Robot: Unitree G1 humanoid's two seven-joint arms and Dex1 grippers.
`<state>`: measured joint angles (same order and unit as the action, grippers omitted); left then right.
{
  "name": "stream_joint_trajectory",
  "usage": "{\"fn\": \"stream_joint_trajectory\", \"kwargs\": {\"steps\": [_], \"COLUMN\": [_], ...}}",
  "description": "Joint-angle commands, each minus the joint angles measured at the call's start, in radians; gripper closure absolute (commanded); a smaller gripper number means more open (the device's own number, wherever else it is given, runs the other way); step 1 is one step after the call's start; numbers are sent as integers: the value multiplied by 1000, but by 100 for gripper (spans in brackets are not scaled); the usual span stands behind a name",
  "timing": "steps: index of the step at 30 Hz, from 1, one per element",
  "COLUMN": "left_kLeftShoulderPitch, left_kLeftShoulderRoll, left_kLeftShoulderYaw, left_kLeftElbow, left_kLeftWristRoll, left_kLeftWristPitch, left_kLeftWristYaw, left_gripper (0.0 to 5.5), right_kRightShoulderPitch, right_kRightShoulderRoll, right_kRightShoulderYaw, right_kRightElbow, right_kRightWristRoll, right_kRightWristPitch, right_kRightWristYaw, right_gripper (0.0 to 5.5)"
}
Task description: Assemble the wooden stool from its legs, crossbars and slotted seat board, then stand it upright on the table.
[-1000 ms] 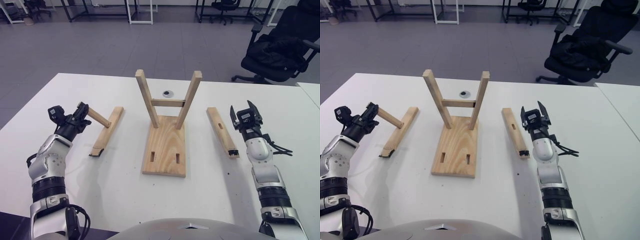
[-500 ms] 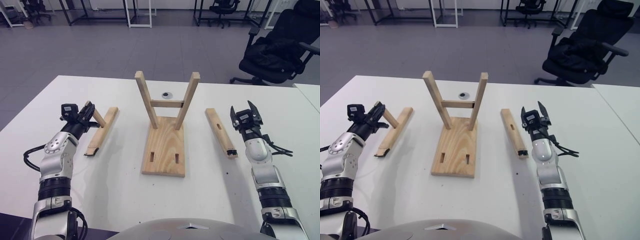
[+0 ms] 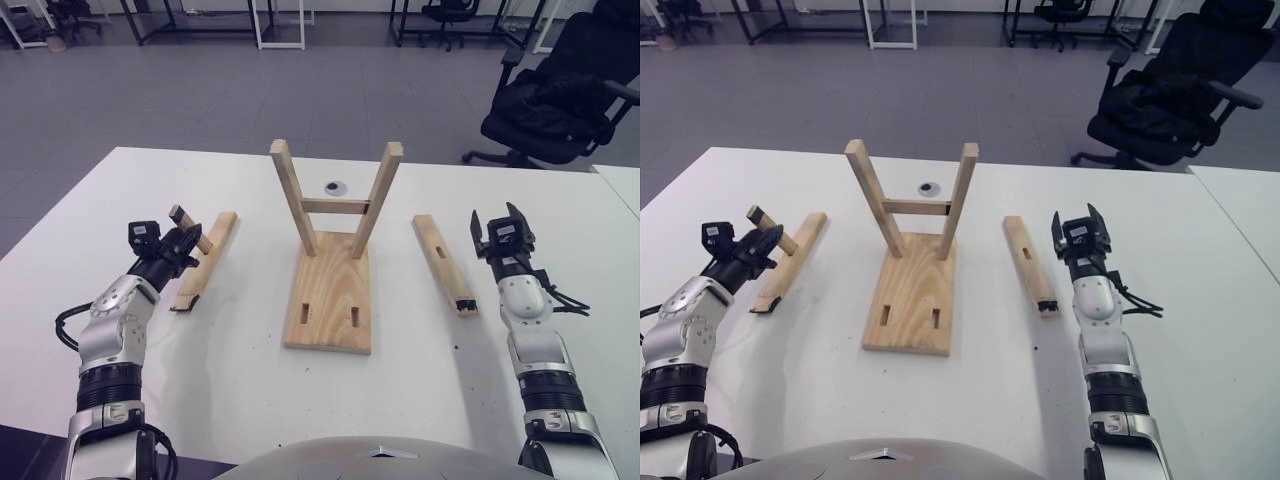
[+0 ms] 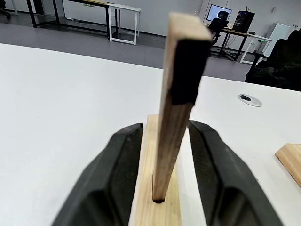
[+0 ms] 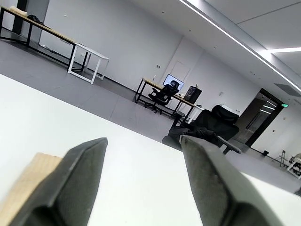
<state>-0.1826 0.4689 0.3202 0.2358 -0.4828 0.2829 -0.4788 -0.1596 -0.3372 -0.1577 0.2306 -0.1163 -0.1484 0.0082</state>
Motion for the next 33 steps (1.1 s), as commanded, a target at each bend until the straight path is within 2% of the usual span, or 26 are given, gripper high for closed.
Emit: {"fn": "stream_joint_trajectory", "kwargs": {"steps": [1, 7, 12, 13, 17, 19, 26, 33], "left_kLeftShoulderPitch": [41, 107, 102, 97, 85, 87, 59, -67], "left_kLeftShoulderRoll": [38, 72, 100, 103, 115, 111, 104, 180], "left_kLeftShoulderYaw": [1, -53, -153, -167, -188, -182, -59, 64], "left_kLeftElbow": [-74, -147, -74, -52, 7, 23, -5, -177], "left_kLeftWristRoll": [12, 41, 161, 184, 231, 240, 155, 58], "left_kLeftWristPitch": [92, 292, 303, 296, 250, 222, 161, 204], "left_kLeftWristYaw": [13, 29, 28, 29, 18, 18, -9, -26], "left_gripper": [311, 195, 105, 105, 165, 215, 344, 350], "right_kRightShoulderPitch": [-37, -17, -1, 1, 9, 9, -40, -159], "right_kRightShoulderRoll": [-2, 3, 16, 19, 24, 21, 26, 71], "right_kRightShoulderYaw": [-19, -14, -4, -2, -3, -3, -21, -199], "right_kRightElbow": [30, 41, 22, 19, 7, 10, 49, -11], "right_kRightWristRoll": [28, 34, 26, 24, 26, 28, 86, 520], "right_kRightWristPitch": [17, 23, 37, 39, 49, 51, 74, 336], "right_kRightWristYaw": [0, -4, -12, -14, -25, -23, 9, 161], "right_gripper": [260, 260, 260, 260, 260, 260, 260, 260]}}
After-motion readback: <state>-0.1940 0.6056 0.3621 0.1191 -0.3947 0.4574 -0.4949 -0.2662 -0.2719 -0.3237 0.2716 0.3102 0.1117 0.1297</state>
